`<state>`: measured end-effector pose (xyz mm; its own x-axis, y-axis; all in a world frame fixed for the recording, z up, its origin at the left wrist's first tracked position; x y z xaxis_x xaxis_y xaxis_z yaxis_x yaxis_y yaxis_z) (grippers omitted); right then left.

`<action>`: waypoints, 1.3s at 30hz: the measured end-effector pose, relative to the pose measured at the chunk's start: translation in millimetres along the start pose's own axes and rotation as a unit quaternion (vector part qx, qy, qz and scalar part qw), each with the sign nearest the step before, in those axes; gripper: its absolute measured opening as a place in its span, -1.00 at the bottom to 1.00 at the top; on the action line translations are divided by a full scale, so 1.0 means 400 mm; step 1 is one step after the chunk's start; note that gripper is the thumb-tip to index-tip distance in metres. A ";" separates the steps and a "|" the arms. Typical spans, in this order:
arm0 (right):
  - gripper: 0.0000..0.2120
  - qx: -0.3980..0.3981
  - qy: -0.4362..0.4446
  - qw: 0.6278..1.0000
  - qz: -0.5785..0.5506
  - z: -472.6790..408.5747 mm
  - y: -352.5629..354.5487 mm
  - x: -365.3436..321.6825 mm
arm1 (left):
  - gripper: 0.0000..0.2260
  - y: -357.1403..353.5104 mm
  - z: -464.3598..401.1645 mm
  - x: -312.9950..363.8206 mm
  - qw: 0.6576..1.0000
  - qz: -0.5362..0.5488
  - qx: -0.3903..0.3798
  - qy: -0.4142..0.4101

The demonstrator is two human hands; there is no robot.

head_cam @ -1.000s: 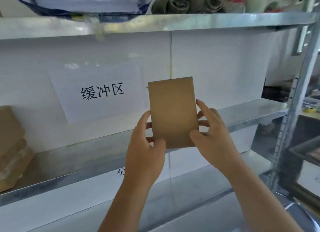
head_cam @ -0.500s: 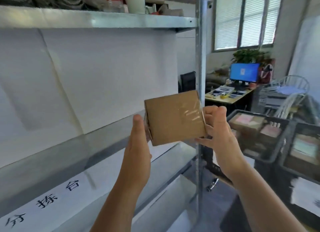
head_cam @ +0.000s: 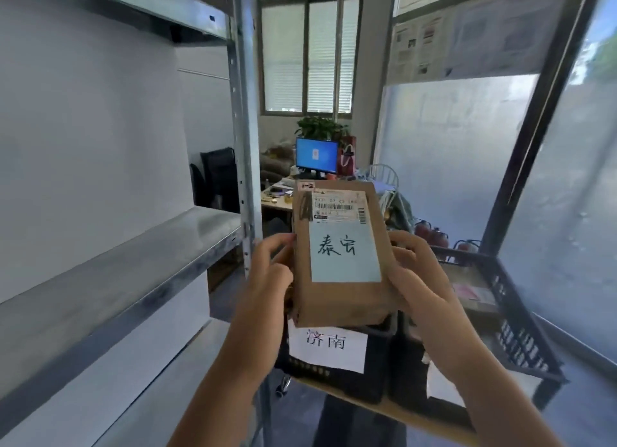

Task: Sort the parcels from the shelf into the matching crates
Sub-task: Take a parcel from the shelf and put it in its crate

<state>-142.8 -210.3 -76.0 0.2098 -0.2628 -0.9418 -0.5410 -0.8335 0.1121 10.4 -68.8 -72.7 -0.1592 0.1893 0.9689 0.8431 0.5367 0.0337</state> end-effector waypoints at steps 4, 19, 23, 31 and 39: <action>-0.40 0.032 -0.015 0.999 0.009 -0.035 0.037 0.036 | -0.67 -0.034 -0.094 -0.060 0.997 -0.007 -0.079 -0.011; 0.17 0.225 -0.235 0.863 0.386 -0.046 0.336 0.179 | -0.64 -0.406 -0.355 -0.275 0.962 0.098 -0.253 0.026; 0.14 0.235 -0.262 0.852 0.387 -0.053 0.481 0.251 | -0.60 -0.525 -0.422 -0.336 0.959 0.057 -0.269 0.062; 0.07 0.181 -0.336 0.843 0.380 -0.092 0.745 0.459 | -0.88 -0.744 -0.571 -0.502 0.949 -0.031 -0.256 0.181; -0.01 0.056 -0.443 0.836 0.319 -0.058 0.765 0.782 | -0.89 -0.790 -0.576 -0.730 0.876 -0.230 -0.233 0.354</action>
<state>-223.8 -559.0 -328.8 -0.8086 -0.1322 -0.5733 -0.3964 -0.5977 0.6969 -91.3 -483.1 -309.7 -0.3168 -0.6046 0.7308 0.9180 -0.0017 0.3965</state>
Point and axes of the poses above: each hand's wrist, its own z-axis away from the middle knuckle, its own y-axis out of the back of the hand, x = y × z, the point moved 8 cm from there along -z, towards the middle knuckle, and after that the axes turned 13 degrees about -x, right-handed, at the moved point
